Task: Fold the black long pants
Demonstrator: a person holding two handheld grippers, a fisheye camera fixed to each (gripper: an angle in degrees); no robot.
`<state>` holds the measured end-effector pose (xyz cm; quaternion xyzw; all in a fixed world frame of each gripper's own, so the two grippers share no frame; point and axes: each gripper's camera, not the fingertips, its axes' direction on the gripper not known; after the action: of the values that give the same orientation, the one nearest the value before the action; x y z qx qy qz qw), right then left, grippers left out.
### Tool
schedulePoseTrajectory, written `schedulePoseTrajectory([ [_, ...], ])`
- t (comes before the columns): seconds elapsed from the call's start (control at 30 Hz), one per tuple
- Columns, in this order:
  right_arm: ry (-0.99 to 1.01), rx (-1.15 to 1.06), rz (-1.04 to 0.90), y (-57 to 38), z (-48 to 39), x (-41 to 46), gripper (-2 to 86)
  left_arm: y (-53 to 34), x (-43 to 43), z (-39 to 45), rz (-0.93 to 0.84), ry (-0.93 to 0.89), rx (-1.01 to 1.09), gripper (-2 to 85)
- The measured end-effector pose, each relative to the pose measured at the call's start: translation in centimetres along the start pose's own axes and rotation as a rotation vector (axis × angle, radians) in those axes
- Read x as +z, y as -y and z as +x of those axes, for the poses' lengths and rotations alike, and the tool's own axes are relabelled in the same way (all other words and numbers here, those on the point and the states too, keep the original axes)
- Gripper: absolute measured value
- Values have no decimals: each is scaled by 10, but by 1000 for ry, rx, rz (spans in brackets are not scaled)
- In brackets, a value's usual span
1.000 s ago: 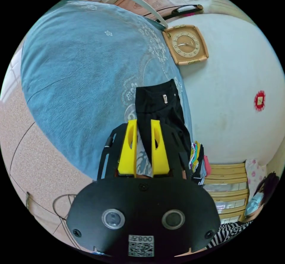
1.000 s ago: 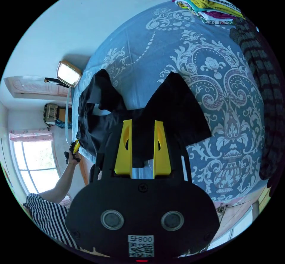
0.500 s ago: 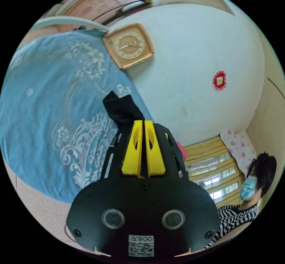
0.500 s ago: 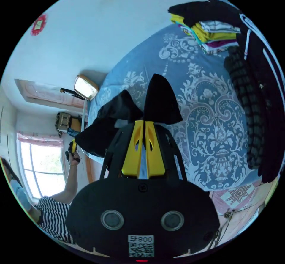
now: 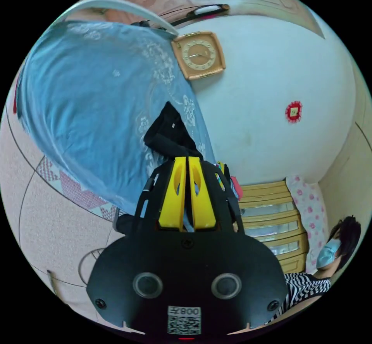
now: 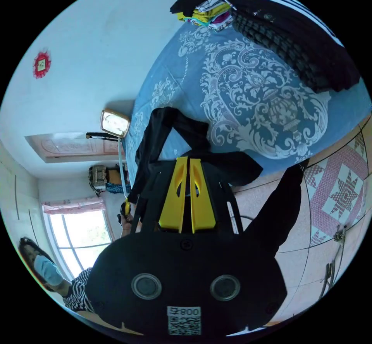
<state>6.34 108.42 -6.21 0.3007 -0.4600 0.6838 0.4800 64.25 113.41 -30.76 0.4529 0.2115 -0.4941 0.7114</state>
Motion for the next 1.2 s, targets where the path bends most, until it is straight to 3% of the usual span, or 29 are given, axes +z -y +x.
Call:
schedulePoseTrajectory([
  [0.23, -129, -19, -15, -9, -26, 6, 7, -4, 23, 15, -37, 4, 91, 14],
  [0.43, -198, 66, 16, 2, 0, 12, 20, -16, 48, -3, -17, 91, 10, 26],
  [0.57, -224, -8, 60, 22, -8, 18, 45, -39, 57, -8, 85, 188, -54, 33],
  [0.67, -270, -138, 1, 48, -32, 50, 63, -46, 78, 14, 107, 241, 32, 38],
  [0.93, -512, -358, -269, 111, -61, 186, 72, -29, 299, 113, -370, 267, 511, 75],
  [1.1, -553, -423, -250, 120, -71, 216, 63, -45, 474, 155, -620, 335, 789, 80],
  [1.2, -617, -461, -250, 121, -78, 229, 50, -56, 546, 154, -715, 416, 848, 77],
])
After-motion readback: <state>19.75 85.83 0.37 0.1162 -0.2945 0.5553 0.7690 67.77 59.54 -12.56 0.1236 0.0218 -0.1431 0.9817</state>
